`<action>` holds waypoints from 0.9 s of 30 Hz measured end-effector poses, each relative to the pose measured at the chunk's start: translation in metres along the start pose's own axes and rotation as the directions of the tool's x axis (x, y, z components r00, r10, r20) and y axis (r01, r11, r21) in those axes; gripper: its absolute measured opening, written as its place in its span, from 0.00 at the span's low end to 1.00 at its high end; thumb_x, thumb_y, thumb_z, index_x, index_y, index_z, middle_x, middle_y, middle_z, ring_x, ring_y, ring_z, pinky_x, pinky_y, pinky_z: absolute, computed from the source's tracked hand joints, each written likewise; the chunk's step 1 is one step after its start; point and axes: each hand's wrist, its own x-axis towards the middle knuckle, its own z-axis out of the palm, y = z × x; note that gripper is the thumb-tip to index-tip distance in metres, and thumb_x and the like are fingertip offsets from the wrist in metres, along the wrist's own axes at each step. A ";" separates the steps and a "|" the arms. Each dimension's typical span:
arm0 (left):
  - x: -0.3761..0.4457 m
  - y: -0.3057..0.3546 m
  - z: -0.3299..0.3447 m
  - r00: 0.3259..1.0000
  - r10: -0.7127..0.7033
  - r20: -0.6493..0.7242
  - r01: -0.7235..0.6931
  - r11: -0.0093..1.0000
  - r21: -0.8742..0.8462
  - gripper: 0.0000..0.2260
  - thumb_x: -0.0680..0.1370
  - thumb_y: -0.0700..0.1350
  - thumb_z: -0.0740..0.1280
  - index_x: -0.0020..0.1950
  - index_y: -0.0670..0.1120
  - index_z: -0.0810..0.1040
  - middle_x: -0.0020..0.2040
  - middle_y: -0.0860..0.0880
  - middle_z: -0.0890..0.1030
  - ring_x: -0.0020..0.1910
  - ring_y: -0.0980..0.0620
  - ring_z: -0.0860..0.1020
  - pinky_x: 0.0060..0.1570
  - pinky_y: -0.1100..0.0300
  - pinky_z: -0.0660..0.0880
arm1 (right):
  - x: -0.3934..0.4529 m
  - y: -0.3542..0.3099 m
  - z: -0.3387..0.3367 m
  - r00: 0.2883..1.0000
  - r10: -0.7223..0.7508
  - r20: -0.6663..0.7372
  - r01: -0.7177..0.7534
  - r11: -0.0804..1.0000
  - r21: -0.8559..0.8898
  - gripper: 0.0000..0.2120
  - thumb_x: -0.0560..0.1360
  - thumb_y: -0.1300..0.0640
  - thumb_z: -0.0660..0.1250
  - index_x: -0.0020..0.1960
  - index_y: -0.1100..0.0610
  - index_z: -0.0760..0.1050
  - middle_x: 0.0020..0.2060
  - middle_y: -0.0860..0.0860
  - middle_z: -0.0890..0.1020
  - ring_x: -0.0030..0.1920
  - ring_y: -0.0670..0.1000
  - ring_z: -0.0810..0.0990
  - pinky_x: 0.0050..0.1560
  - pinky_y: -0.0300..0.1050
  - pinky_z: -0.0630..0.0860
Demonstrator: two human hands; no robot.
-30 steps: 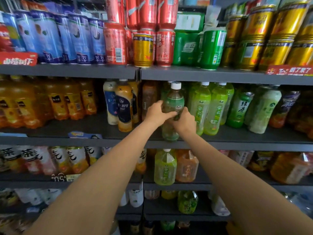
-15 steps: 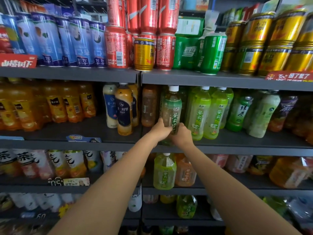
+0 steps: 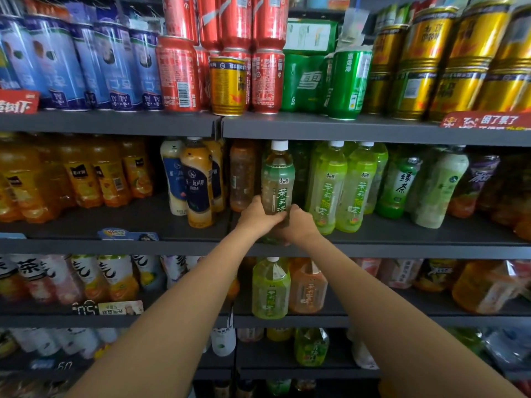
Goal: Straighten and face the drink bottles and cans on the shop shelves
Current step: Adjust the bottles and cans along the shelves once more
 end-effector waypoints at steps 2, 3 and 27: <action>0.002 0.002 0.004 0.999 -0.028 -0.041 0.030 0.999 0.040 0.28 0.73 0.52 0.71 0.67 0.45 0.64 0.65 0.45 0.73 0.64 0.44 0.72 0.62 0.50 0.71 | -0.001 0.006 -0.014 0.999 -0.039 0.039 0.043 0.990 -0.135 0.19 0.73 0.55 0.69 0.59 0.65 0.71 0.53 0.61 0.79 0.53 0.60 0.80 0.53 0.52 0.78; 0.002 0.003 0.006 0.997 -0.037 -0.062 0.041 0.997 0.066 0.28 0.72 0.52 0.71 0.66 0.45 0.64 0.64 0.45 0.73 0.63 0.43 0.73 0.61 0.50 0.71 | -0.001 0.010 -0.021 0.999 -0.052 0.009 0.052 0.983 -0.179 0.18 0.73 0.54 0.69 0.58 0.64 0.73 0.53 0.59 0.80 0.53 0.59 0.80 0.53 0.51 0.78; 0.015 0.028 0.045 0.983 0.133 -0.124 -0.062 0.886 0.459 0.20 0.75 0.54 0.67 0.52 0.37 0.74 0.51 0.41 0.79 0.51 0.43 0.78 0.43 0.57 0.68 | 0.033 0.040 -0.048 0.860 0.228 -0.457 -0.264 0.964 -0.016 0.27 0.70 0.43 0.70 0.56 0.64 0.71 0.49 0.58 0.81 0.50 0.60 0.81 0.45 0.51 0.77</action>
